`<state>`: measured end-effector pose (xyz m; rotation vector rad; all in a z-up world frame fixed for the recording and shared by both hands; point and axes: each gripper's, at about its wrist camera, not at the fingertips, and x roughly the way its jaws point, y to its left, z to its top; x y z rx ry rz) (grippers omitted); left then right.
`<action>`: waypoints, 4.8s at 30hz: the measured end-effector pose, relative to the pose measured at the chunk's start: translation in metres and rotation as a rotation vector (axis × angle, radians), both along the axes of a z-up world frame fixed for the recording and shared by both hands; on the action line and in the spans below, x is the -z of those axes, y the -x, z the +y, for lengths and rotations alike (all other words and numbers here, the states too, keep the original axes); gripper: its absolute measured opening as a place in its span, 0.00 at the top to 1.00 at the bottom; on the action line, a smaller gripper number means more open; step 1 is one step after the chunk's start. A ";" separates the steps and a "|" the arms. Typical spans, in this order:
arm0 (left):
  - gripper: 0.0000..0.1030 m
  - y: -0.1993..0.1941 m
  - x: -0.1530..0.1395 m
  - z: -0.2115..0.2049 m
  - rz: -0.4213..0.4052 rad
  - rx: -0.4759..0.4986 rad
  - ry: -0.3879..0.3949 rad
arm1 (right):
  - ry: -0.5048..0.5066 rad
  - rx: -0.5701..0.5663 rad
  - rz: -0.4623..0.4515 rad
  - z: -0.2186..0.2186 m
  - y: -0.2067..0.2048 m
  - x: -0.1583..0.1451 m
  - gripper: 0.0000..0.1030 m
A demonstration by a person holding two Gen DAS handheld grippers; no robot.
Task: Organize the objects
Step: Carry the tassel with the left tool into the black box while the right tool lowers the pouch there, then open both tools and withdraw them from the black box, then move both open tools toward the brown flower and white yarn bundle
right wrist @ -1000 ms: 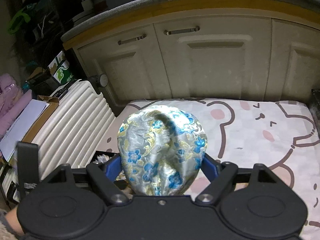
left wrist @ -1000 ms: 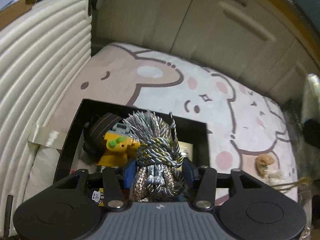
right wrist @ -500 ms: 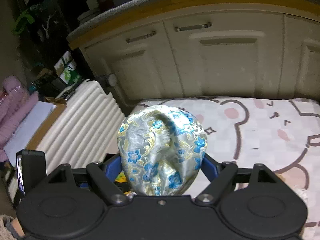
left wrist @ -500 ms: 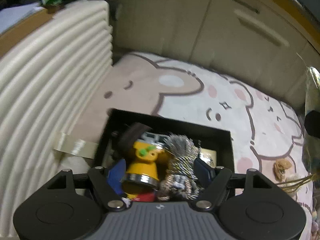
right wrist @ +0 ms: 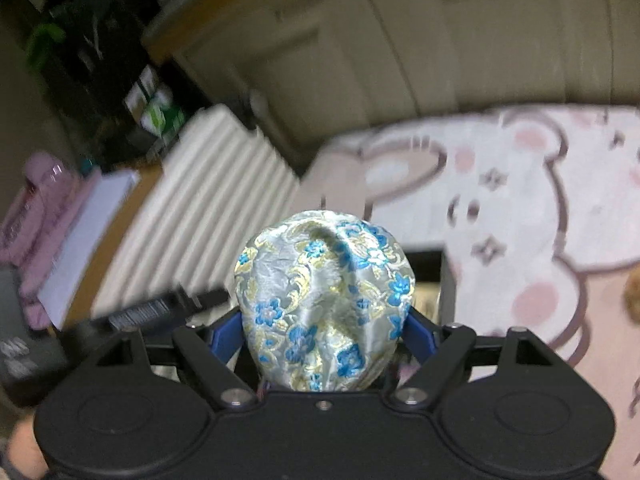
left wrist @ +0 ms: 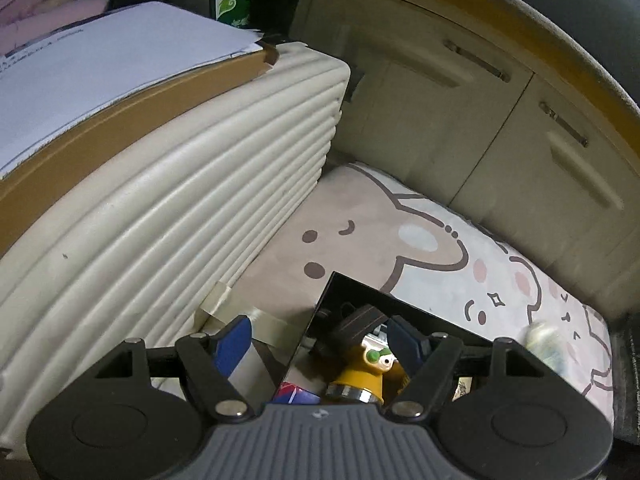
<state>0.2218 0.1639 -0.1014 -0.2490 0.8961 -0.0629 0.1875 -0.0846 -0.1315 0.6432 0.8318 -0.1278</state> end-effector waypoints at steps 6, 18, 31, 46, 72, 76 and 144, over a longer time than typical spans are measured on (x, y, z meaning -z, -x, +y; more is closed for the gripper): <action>0.28 0.000 0.003 -0.010 0.001 0.061 0.016 | 0.043 -0.019 0.113 0.012 -0.009 0.029 0.20; 0.29 -0.001 0.019 -0.027 0.054 0.157 -0.013 | 0.012 -0.022 0.163 0.005 0.000 0.028 0.12; 0.29 0.005 0.009 -0.030 0.049 0.177 -0.050 | 0.009 0.050 0.111 -0.019 0.012 0.013 0.14; 0.27 0.038 -0.028 -0.049 -0.002 0.266 -0.136 | 0.131 0.052 0.013 -0.028 0.045 -0.026 0.15; 0.09 0.074 -0.046 -0.056 0.002 0.293 -0.237 | 0.305 0.074 0.058 -0.025 0.086 -0.042 0.10; 0.04 0.075 -0.045 -0.056 0.006 0.283 -0.250 | 0.326 0.076 0.060 -0.025 0.090 -0.042 0.04; 0.00 0.085 -0.011 -0.207 -0.054 0.470 -0.226 | 0.308 0.401 0.138 -0.159 0.219 -0.020 0.00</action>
